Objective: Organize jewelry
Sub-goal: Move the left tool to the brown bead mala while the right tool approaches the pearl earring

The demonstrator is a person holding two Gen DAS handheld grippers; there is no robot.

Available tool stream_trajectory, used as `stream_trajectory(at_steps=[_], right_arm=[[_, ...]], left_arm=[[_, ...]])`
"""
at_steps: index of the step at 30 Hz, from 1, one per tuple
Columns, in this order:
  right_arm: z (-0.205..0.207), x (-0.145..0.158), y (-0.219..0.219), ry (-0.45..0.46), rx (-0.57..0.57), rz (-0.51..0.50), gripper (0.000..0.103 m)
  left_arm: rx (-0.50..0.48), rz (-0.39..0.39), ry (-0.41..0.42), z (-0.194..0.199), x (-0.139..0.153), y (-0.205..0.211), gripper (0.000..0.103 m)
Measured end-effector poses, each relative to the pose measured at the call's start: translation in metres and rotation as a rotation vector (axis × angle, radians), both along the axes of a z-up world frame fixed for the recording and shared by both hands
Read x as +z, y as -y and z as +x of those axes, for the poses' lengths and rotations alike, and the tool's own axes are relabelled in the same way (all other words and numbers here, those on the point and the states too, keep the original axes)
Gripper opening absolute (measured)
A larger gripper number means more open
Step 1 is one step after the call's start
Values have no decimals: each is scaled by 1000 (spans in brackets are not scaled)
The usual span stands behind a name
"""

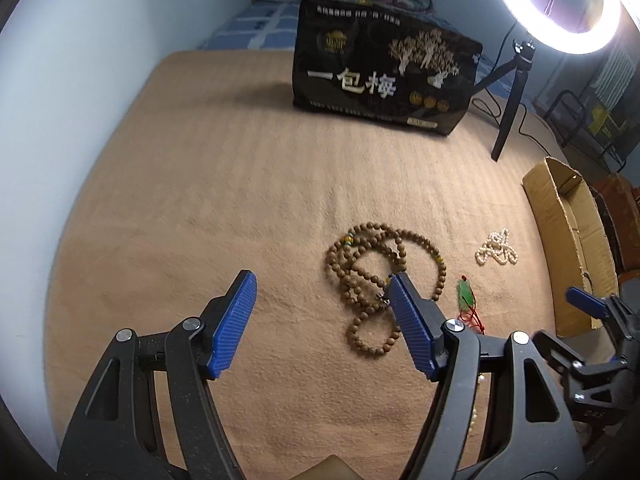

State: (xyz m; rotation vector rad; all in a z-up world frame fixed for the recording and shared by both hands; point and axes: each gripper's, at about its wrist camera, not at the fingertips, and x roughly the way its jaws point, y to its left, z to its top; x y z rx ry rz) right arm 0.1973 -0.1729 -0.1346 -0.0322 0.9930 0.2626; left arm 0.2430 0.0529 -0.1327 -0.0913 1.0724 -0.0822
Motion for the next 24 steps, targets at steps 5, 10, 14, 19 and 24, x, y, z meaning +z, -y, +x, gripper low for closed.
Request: stream_trajectory(at_steps=[5, 10, 14, 19, 24], right_arm=[[13, -17, -11, -53, 22, 12, 90], [7, -33, -21, -106, 73, 13, 82], [-3, -45, -25, -145, 106, 23, 77], [-15, -50, -28, -165, 137, 17, 68], [-21, -52, -28, -176, 152, 21, 64]], left_arm=[[-17, -6, -17, 6, -7, 5, 71], [-56, 24, -37, 10, -21, 14, 71], [-55, 11, -64, 14, -32, 15, 71], [-40, -27, -86, 21, -39, 15, 71], [-1, -78, -116, 29, -46, 13, 71]])
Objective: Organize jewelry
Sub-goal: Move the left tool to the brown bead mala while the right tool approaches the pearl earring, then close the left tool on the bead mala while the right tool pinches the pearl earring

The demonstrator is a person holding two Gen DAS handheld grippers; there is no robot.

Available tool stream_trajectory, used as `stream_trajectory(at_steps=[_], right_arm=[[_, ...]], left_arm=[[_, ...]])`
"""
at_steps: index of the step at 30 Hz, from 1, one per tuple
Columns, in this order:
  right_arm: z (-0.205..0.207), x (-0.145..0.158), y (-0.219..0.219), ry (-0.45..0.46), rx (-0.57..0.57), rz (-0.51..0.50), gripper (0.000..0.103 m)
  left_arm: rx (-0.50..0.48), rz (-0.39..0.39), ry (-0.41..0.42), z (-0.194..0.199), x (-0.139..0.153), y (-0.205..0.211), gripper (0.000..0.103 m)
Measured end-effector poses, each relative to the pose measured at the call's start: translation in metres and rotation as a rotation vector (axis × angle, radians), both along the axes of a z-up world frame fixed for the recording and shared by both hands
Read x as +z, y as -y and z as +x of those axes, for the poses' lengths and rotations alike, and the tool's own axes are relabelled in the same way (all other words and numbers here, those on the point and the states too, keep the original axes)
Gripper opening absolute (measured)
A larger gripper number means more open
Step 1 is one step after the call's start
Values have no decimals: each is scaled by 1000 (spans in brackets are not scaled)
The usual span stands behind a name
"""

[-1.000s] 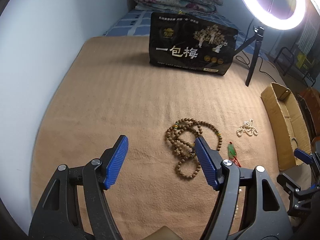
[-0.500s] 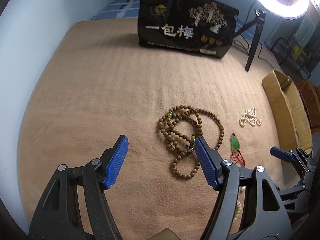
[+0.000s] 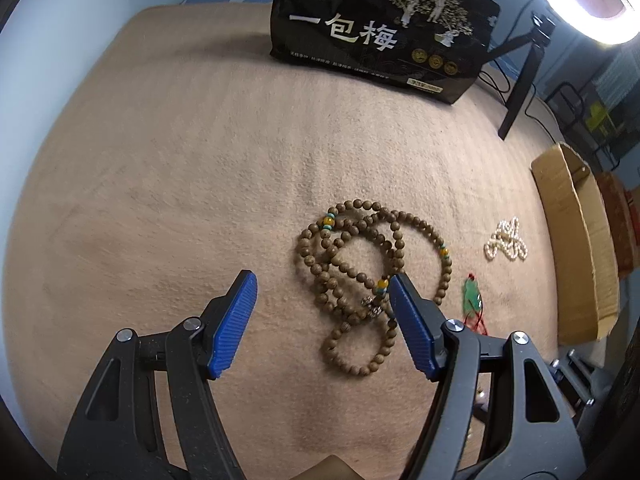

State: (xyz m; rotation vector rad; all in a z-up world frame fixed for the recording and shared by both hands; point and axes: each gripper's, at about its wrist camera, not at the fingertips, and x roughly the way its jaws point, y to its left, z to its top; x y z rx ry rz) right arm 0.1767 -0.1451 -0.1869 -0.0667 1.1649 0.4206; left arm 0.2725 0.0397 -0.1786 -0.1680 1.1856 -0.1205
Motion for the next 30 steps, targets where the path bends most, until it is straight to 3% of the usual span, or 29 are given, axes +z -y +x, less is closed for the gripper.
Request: stream_trajectory(at_steps=[5, 14, 26, 30], right_arm=[[0, 0, 2, -5, 2, 8, 61], [-3, -1, 0, 13, 18, -8, 52], [-9, -4, -20, 57, 92, -98, 36], [-12, -4, -27, 75, 117, -138, 23]], left_arm=[[17, -35, -39, 9, -9, 5, 71], [32, -8, -64, 20, -20, 25, 71], [-4, 154, -24, 21, -32, 49, 73], [-6, 167, -15, 22, -33, 52, 73]])
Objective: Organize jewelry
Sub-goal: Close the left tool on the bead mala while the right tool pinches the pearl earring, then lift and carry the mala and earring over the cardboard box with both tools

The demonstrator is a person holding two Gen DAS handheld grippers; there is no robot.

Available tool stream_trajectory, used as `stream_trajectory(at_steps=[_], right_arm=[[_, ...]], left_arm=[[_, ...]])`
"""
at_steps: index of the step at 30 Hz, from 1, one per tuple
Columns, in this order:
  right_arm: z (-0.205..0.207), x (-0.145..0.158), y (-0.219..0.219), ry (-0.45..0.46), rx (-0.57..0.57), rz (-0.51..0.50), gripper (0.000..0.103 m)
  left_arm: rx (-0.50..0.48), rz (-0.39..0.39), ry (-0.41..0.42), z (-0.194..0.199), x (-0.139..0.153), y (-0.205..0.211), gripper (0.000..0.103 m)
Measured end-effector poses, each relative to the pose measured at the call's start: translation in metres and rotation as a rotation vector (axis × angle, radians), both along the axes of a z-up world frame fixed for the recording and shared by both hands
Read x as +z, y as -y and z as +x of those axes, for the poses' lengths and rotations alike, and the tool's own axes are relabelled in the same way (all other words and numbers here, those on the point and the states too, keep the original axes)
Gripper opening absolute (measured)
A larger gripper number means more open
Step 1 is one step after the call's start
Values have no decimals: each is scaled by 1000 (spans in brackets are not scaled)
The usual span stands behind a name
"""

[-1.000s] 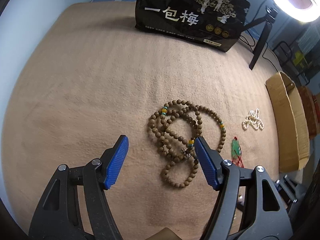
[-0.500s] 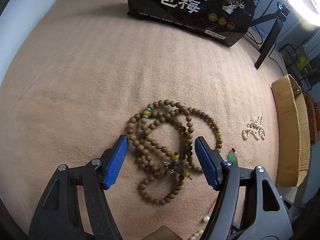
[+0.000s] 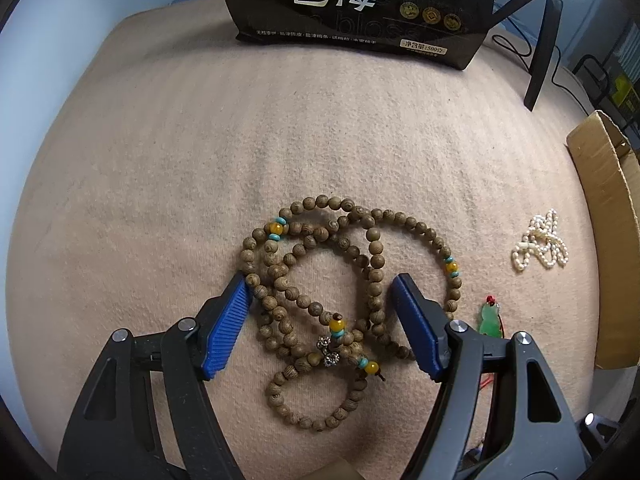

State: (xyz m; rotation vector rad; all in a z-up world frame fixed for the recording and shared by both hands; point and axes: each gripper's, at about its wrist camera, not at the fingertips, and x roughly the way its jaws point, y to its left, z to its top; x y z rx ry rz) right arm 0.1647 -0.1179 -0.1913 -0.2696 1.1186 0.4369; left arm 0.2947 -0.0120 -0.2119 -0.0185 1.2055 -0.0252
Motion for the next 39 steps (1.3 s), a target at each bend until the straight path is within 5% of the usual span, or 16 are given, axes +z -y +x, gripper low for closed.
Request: stream_trajectory(at_steps=[4, 11, 19, 39], right_arm=[[-2, 1, -4, 6, 19, -15, 7], [-2, 3, 0, 0, 4, 2, 6], [1, 7, 5, 11, -9, 9, 6], [9, 75, 54, 149, -123, 114, 6]], left_arm=[[7, 9, 12, 1, 1, -1, 58], [30, -14, 14, 6, 5, -8, 16], [40, -42, 39, 2, 14, -16, 11], [66, -229, 261, -34, 124, -41, 11]])
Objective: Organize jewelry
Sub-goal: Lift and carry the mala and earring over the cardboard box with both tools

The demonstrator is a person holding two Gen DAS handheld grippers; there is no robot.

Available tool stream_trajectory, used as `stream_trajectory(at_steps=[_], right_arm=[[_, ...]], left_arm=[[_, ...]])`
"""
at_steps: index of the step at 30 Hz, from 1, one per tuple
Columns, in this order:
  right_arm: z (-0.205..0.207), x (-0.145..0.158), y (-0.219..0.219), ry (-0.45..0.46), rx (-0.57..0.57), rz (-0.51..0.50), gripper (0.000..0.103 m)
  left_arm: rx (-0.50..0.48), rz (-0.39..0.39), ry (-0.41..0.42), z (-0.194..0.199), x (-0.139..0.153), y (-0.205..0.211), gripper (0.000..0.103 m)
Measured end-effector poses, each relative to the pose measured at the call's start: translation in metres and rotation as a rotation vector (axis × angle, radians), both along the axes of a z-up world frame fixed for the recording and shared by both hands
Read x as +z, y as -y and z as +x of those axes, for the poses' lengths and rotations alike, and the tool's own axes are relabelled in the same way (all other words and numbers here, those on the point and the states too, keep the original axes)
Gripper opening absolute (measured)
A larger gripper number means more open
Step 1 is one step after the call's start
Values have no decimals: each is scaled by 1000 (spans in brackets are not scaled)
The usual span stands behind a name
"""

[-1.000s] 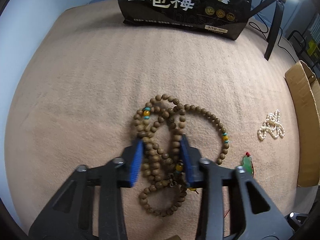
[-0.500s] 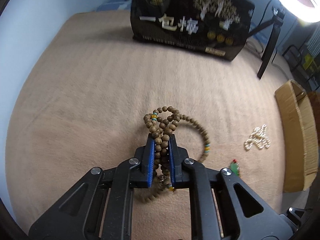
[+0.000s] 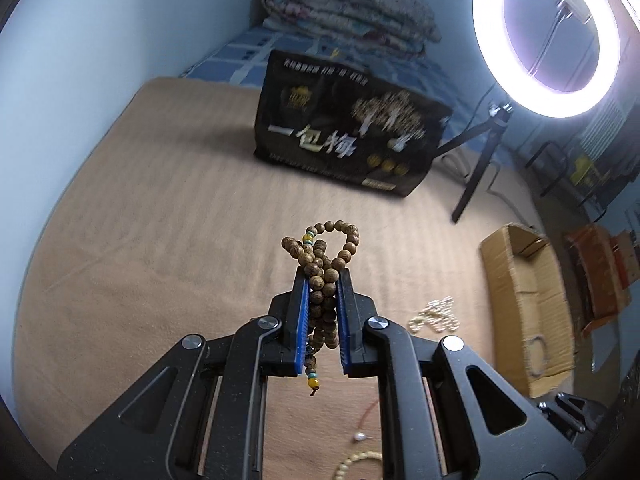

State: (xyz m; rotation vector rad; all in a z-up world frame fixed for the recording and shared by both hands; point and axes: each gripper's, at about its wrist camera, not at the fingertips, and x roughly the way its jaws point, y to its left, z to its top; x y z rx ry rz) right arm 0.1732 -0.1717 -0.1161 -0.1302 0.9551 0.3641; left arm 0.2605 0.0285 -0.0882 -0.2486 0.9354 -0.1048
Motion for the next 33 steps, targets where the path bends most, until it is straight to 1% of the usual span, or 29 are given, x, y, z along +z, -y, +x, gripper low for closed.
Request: stream_trajectory(at_steps=[6, 11, 16, 24, 33], right_arm=[[8, 24, 29, 52, -66, 25, 6], [15, 41, 63, 84, -137, 46, 6], [25, 52, 96, 104, -207, 60, 6], [35, 57, 150, 115, -326, 83, 6], [45, 51, 179, 106, -385, 89, 6]], left_arm=[[-30, -38, 53, -9, 25, 14, 11], [-86, -55, 92, -19, 41, 42, 11], [-161, -75, 108, -28, 50, 78, 11], [-268, -98, 116, -38, 57, 136, 11], [-370, -120, 88, -51, 48, 195, 11]])
